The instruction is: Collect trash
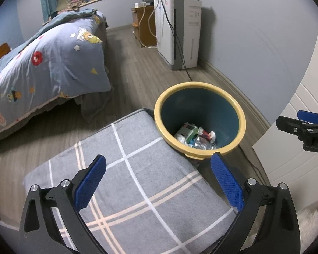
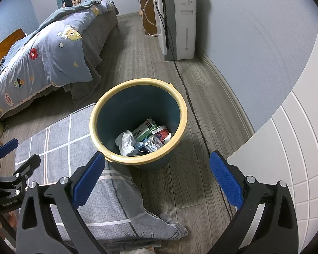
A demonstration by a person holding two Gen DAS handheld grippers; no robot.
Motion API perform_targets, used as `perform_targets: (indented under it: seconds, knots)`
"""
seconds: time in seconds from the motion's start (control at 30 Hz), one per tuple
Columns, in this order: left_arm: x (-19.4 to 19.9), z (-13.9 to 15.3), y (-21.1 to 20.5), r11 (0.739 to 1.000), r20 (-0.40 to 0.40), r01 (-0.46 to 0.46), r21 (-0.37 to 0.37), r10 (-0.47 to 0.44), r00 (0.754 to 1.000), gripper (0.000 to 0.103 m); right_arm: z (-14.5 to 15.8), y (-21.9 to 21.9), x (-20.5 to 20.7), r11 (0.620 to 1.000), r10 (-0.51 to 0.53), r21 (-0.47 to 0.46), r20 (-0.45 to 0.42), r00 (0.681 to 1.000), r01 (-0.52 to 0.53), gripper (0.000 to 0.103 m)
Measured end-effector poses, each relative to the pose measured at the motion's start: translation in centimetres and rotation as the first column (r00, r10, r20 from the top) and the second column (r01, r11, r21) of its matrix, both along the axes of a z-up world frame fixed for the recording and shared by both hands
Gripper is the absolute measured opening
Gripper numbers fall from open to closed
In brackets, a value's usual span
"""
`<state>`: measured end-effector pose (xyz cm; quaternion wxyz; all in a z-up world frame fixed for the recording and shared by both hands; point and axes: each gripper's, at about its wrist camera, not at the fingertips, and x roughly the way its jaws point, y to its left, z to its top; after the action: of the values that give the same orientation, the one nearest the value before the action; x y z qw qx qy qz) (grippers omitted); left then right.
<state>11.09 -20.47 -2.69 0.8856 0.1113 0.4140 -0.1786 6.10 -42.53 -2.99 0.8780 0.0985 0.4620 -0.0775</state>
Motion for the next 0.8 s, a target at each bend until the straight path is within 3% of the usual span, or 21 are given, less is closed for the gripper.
perform_targets:
  seconds: [0.8]
  knots:
    - [-0.12,-0.27,-0.09,0.999,-0.024,0.048,-0.001,-0.048,0.999,0.098,-0.26,-0.22,-0.41,1.000,-0.024,0.014,-0.010,1.000,0.024,0.097]
